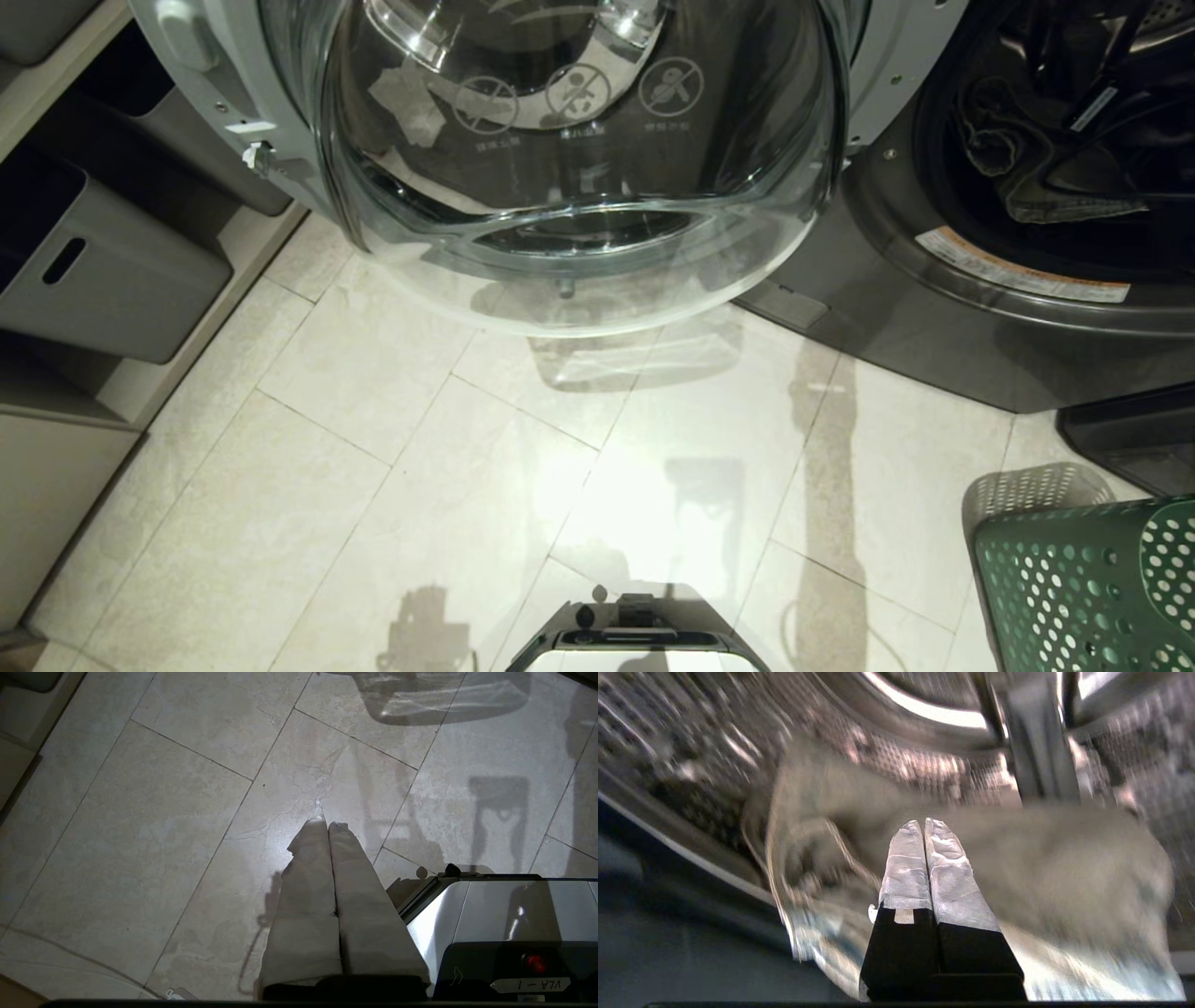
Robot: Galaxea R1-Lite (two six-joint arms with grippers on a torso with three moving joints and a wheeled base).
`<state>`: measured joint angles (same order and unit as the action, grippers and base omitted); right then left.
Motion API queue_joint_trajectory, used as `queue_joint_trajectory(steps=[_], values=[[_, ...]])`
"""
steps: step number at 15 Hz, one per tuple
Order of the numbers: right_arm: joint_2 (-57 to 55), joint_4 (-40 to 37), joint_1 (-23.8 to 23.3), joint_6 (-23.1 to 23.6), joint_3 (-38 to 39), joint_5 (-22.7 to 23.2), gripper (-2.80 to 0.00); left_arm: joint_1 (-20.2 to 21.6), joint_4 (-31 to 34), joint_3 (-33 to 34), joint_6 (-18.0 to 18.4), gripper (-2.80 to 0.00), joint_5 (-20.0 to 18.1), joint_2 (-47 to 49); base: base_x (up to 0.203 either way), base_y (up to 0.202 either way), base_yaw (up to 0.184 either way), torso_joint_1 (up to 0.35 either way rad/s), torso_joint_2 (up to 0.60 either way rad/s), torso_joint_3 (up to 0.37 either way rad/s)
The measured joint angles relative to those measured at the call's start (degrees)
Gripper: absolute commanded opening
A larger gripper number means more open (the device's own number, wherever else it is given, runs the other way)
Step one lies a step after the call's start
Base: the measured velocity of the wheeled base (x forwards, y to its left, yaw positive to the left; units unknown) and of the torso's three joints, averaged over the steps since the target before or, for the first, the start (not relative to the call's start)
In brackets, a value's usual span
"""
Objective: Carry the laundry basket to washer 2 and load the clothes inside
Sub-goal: Place the clothes into the washing machine
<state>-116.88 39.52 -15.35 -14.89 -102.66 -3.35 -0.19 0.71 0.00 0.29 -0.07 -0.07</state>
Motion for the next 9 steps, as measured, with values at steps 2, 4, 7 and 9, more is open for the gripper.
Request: queue_joint_trajectory(steps=[2, 4, 7, 9], values=[[3.54, -5.0, -0.63, -0.51, 4.78, 0.24, -2.8, 0.0, -0.01, 0.0, 0.0, -2.8, 0.02, 0.0, 0.0, 0.0, 0.0, 0.0, 0.0, 0.0], [6.88, -13.43, -1.15, -0.83, 7.81, 0.3, -2.8, 0.0, 0.0, 0.0, 0.0, -2.8, 0.02, 0.0, 0.0, 0.0, 0.0, 0.0, 0.0, 0.0], [9.96, -28.52, -3.1, 0.72, 8.57, 0.22, -2.8, 0.0, 0.0, 0.0, -0.02, -2.8, 0.0, 0.0, 0.0, 0.0, 0.0, 0.0, 0.0, 0.0], [9.46, -30.57, -4.74, 3.28, 6.29, -0.06, -2.8, 0.0, 0.0, 0.0, 0.0, -2.8, 0.0, 0.0, 0.0, 0.0, 0.0, 0.0, 0.0, 0.0]])
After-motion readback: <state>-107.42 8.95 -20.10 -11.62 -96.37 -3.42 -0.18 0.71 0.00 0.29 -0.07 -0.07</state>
